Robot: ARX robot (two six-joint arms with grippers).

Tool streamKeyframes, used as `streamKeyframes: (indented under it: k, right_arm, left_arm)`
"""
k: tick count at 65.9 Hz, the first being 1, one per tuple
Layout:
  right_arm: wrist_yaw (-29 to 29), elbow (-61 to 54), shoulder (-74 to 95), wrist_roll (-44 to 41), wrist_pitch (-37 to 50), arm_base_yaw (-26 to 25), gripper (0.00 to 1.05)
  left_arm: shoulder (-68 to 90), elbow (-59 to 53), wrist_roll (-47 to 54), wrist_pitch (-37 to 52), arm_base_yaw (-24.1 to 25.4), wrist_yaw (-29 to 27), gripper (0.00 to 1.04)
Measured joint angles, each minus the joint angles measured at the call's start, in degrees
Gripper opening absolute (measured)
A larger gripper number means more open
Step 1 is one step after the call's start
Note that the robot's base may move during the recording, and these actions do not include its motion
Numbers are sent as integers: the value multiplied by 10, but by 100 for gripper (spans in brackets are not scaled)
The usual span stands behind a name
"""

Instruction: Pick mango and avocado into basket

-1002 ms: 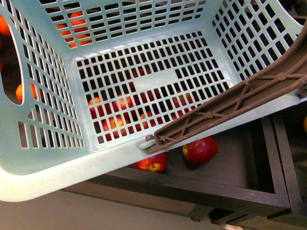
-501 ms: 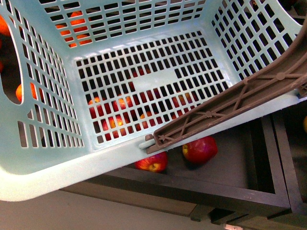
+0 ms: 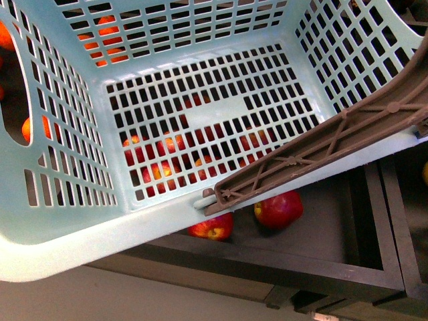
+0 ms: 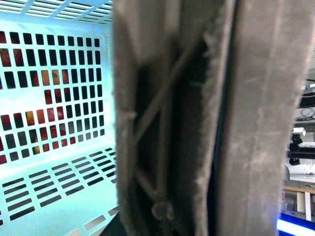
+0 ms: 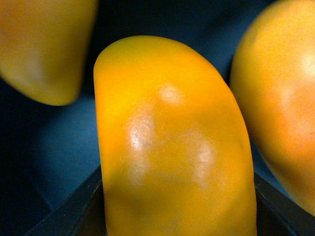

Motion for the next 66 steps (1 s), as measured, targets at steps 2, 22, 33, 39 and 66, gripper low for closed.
streamKeyframes:
  k: [2, 22, 33, 39, 66]
  right_arm:
    - [-7, -9, -16, -6, 4, 0, 61]
    - [-115, -144, -295, -121, -12, 3, 61]
    - [-184, -174, -456, -130, -98, 9, 61]
    - [-209, -176, -548, -128, -139, 25, 61]
    - [-141, -199, -776, -104, -179, 235, 60]
  left_arm:
    - [0, 0, 0, 0, 0, 0, 14]
    - [0, 0, 0, 0, 0, 0, 14]
    - [0, 0, 0, 0, 0, -1, 14]
    - [0, 0, 0, 0, 0, -1, 14]
    - [0, 0, 0, 0, 0, -2, 14]
